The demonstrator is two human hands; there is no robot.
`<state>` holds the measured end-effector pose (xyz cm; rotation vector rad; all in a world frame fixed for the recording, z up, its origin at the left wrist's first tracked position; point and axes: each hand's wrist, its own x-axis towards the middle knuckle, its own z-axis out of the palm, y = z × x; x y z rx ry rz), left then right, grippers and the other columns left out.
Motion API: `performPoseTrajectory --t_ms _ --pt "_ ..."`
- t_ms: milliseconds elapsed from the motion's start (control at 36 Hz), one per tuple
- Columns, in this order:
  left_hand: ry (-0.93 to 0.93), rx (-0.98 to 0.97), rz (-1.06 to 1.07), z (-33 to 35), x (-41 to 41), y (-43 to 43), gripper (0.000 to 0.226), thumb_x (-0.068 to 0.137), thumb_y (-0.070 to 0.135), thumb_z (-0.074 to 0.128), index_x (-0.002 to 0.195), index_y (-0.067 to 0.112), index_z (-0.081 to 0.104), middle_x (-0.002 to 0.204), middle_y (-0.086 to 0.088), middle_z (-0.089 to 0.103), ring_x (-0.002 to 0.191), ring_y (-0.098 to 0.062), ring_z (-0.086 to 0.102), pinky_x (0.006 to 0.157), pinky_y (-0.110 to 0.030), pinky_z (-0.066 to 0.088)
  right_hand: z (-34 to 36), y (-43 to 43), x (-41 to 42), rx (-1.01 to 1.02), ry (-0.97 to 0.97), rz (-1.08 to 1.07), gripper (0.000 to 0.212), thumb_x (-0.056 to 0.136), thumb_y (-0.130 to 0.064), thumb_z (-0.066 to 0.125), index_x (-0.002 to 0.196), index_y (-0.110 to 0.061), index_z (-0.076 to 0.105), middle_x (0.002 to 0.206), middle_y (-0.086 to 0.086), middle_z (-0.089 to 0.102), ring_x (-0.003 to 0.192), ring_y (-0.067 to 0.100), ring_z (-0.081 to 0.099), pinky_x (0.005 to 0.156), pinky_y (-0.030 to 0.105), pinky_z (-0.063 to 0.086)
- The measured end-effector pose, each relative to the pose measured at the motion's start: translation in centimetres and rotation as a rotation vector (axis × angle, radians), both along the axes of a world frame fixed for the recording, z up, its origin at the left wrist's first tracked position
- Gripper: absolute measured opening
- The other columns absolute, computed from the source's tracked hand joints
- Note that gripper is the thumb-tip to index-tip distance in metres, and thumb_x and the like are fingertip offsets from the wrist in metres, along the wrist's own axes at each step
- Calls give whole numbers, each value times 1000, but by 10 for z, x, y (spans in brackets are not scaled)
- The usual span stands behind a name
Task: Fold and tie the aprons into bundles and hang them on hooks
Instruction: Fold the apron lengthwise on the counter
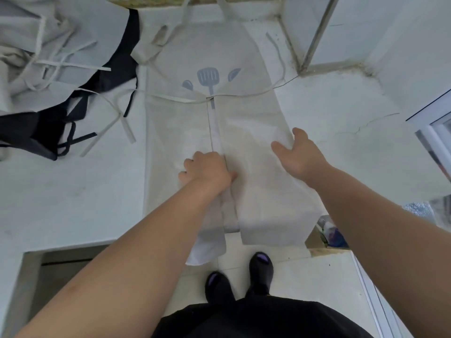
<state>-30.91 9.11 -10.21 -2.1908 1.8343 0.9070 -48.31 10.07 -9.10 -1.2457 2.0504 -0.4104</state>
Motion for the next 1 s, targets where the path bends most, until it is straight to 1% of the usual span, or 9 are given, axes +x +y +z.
performPoseTrajectory --t_ms 111,250,361,472,528,639,750,889,1000 --pt "-23 -53 3 -4 -7 6 40 88 43 59 117 15 62 123 -9 44 118 -32 41 94 -40 39 -1 14 -11 10 -41 -38 57 98 -31 42 147 -8 23 139 14 47 124 33 46 96 34 36" --pt "24 -50 15 -7 -10 9 60 75 64 62 105 13 68 114 -6 56 112 -30 48 98 -36 39 -6 28 -15 -15 -78 -7 52 98 -22 44 145 -8 28 132 11 51 112 31 53 83 31 39" --pt "12 -103 3 -10 -7 16 42 81 55 60 96 17 72 109 -6 62 105 -25 52 85 -28 31 -10 32 -17 -4 -118 22 64 95 -21 50 150 -15 18 143 8 44 122 30 49 96 36 43" --pt "-133 -181 90 -6 -9 34 60 82 64 58 112 13 60 125 -10 45 119 -30 36 95 -34 31 -9 35 -25 26 -122 56 76 89 -13 60 151 -19 16 141 8 45 123 30 48 101 40 42" --pt "-185 -161 106 -2 -16 43 58 88 60 52 117 10 56 126 -11 41 120 -31 36 92 -37 34 -10 36 -28 36 -93 71 80 87 -15 64 151 -18 16 139 10 47 123 31 49 100 38 41" --pt "-65 -113 131 -1 -27 47 55 94 50 50 122 3 50 124 -13 38 115 -31 42 74 -34 36 -14 37 -27 38 16 119 80 86 -25 67 150 -16 19 140 12 45 125 30 47 98 34 38" --pt "-16 -56 162 2 -28 44 56 90 49 58 122 3 50 125 -13 41 118 -34 43 78 -34 36 -14 39 -24 19 66 159 82 86 -30 68 150 -14 18 142 12 41 128 30 44 100 37 37" --pt "60 -10 292 -4 -24 40 39 83 40 66 99 7 54 116 -11 51 110 -33 51 72 -33 41 -13 42 -23 15 51 166 85 85 -31 68 150 -16 17 144 12 37 129 30 42 100 36 37" --pt "133 -20 333 -5 -22 45 42 85 38 63 107 3 61 112 -13 59 105 -34 56 75 -37 50 -12 44 -23 14 32 166 86 85 -32 68 150 -17 14 144 12 35 130 30 41 102 38 37"
